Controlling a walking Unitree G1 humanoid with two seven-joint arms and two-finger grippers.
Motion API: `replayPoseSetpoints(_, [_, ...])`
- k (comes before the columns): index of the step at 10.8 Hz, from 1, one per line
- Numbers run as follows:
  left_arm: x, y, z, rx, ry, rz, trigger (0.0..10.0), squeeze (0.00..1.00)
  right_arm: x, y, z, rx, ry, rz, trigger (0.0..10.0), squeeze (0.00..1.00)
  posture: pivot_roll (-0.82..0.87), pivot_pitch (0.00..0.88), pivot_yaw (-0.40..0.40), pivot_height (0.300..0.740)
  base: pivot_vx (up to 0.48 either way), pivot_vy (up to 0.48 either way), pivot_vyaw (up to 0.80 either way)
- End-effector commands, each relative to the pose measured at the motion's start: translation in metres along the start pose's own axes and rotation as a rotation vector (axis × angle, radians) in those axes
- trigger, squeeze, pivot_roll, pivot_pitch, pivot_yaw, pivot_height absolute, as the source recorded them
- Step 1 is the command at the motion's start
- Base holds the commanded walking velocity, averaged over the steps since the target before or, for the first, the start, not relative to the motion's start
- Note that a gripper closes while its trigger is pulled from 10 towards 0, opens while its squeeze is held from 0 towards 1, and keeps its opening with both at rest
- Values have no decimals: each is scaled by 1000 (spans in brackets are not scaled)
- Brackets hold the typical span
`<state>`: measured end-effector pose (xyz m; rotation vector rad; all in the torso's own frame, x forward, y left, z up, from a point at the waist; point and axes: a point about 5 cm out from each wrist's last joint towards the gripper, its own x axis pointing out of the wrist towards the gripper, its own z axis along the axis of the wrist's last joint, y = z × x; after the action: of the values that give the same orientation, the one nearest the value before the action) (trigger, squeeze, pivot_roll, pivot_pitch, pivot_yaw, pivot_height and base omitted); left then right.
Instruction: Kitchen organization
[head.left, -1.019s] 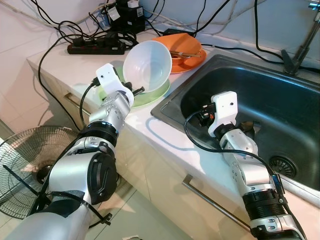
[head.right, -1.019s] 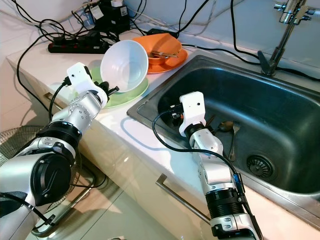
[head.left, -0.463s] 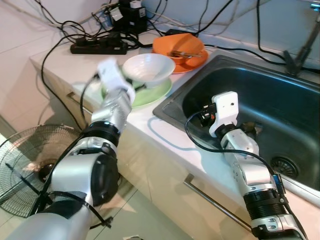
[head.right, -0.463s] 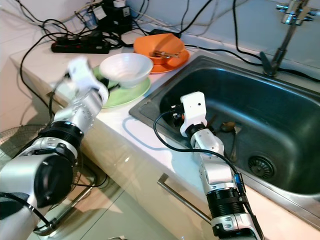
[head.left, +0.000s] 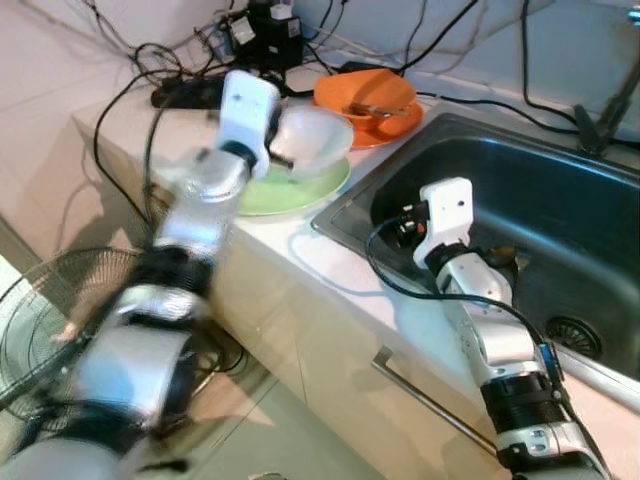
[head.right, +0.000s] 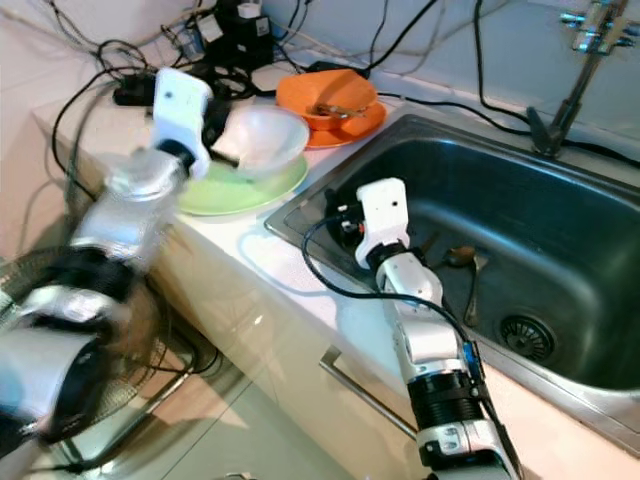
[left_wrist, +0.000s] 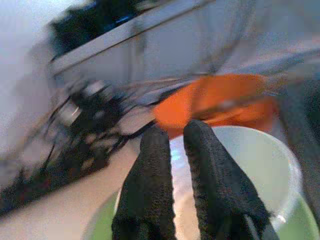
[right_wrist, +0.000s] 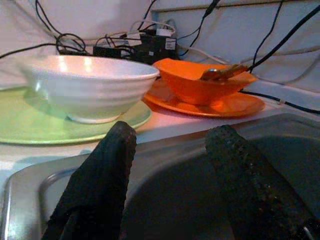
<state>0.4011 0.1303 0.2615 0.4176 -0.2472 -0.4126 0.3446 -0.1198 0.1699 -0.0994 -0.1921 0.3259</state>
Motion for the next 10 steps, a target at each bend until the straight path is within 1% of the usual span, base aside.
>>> replayPoseSetpoints(1, [-3, -6, -1, 45, 7, -83, 10000, 1000, 4, 1, 3, 10, -18, -7, 10000, 0, 181, 0, 90, 740, 0, 0, 0])
replayPoseSetpoints(3, [-7, -7, -5, 19, 12, -158, 10000, 1000, 6, 1, 3, 14, -23, -14, 10000, 0, 177, 0, 98, 740, 0, 0, 0])
replayPoseSetpoints(4, [-8, 0, -9, -13, 26, -238, 10000, 1000, 8, -2, 5, 14, -31, -25, 10000, 0, 174, 0, 103, 740, 0, 0, 0])
replayPoseSetpoints(5, [-9, 5, -13, -23, 53, -268, 10000, 1000, 8, -3, 5, 16, -34, -30, 10000, 0, 174, 0, 104, 740, 0, 0, 0])
replayPoseSetpoints(6, [-10, 9, -19, 12, 88, -277, 10000, 1000, 7, -4, 4, 15, -33, -32, 10000, 0, 175, 0, 106, 740, 0, 0, 0])
replayPoseSetpoints(7, [-10, 16, -24, 12, 124, -255, 10000, 1000, 6, -4, 2, 15, -30, -35, 10000, 0, 172, 0, 107, 740, 0, 0, 0])
replayPoseSetpoints(8, [-10, 18, -25, 8, 137, -247, 10000, 1000, 5, -4, 1, 16, -28, -36, 10000, 0, 171, 0, 107, 740, 0, 0, 0])
replayPoseSetpoints(10, [-11, 18, -32, 27, 165, -277, 10000, 1000, 3, -4, 0, 17, -26, -39, 10000, 0, 164, 1, 109, 740, 0, 0, 0])
